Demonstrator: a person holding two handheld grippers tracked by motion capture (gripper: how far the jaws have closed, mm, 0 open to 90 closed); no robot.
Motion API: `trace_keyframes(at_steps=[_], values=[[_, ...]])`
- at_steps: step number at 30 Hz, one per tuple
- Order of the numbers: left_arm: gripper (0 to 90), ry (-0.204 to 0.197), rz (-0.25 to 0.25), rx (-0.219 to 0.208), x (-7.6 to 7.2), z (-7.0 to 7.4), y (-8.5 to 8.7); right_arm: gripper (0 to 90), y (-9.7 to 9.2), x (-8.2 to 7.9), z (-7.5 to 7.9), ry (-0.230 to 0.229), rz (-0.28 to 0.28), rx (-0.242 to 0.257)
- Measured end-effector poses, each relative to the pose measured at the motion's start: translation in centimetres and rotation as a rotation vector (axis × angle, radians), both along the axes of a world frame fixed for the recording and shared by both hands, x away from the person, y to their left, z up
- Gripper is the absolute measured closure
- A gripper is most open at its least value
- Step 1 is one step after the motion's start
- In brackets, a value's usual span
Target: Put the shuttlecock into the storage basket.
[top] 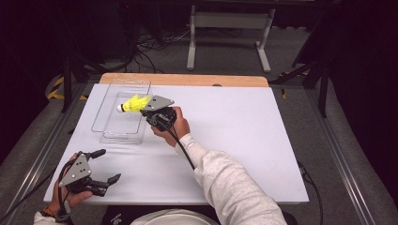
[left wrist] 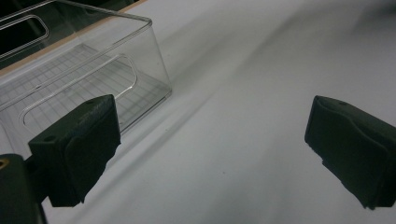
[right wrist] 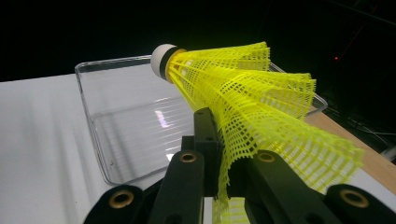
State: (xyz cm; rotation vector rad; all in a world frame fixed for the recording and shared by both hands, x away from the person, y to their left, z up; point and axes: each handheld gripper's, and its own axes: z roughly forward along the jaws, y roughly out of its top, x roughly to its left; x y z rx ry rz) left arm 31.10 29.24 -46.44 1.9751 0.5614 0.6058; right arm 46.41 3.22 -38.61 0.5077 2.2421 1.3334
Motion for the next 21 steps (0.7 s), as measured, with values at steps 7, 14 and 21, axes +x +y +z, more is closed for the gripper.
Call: trace_keyframes(at_steps=[7, 14, 21], values=[[4.3, -0.001, -0.003, 0.0, 0.0, 0.0, 0.0, 87.7, 1.1, 0.0, -0.5, 0.006, 0.019, -0.024], [4.3, 0.003, -0.006, 0.0, 0.0, 0.0, 0.0, 87.7, 2.2, -0.1, -0.8, 0.008, 0.038, -0.048], [4.3, 0.001, -0.01, 0.003, -0.1, 0.0, -0.1, 87.7, 2.9, -0.1, -1.1, 0.011, 0.051, -0.063]])
